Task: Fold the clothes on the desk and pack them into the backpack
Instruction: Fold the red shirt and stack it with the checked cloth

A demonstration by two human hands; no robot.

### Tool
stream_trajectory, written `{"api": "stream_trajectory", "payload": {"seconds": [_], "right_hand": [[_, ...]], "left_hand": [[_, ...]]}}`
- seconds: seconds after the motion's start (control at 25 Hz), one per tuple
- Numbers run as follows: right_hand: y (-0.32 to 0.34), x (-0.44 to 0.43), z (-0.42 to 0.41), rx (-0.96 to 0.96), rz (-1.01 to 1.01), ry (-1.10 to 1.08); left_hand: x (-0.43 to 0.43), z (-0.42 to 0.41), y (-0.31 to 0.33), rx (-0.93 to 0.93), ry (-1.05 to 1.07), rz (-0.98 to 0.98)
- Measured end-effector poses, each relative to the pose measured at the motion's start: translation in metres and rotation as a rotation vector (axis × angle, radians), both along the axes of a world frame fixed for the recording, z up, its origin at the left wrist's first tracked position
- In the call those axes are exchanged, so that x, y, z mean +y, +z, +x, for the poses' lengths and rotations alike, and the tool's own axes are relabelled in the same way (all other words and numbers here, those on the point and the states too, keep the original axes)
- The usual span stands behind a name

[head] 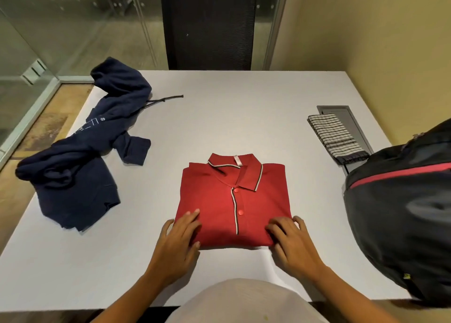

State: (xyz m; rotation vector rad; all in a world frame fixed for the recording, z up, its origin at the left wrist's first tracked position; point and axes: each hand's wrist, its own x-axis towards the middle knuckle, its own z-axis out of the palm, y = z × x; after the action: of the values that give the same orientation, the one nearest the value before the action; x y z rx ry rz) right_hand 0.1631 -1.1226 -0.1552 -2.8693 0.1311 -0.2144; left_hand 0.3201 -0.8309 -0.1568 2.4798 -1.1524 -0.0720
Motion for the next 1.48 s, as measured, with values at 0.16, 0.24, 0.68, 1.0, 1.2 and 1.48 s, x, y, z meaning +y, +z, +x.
{"api": "stream_trajectory", "payload": {"seconds": [0.16, 0.24, 0.68, 1.0, 1.2, 1.48], "right_hand": [[-0.013, 0.019, 0.043, 0.092, 0.05, -0.136], [-0.033, 0.02, 0.047, 0.183, -0.018, -0.169], [0.016, 0.029, 0.157, -0.152, 0.152, -0.221], [0.006, 0.034, 0.224, -0.152, 0.049, -0.094], [-0.026, 0.048, 0.198, -0.124, -0.059, 0.063], [-0.029, 0.048, 0.181, -0.092, -0.03, 0.099]], "left_hand": [[-0.04, 0.021, -0.012, 0.056, 0.133, 0.194], [-0.048, 0.031, -0.024, 0.124, 0.207, 0.25], [-0.084, 0.083, -0.013, 0.116, 0.373, 0.127], [-0.099, 0.161, -0.007, -0.012, 0.375, -0.004], [-0.104, 0.162, -0.011, 0.067, 0.441, -0.07], [-0.145, 0.158, -0.011, 0.04, 0.235, 0.014]]}}
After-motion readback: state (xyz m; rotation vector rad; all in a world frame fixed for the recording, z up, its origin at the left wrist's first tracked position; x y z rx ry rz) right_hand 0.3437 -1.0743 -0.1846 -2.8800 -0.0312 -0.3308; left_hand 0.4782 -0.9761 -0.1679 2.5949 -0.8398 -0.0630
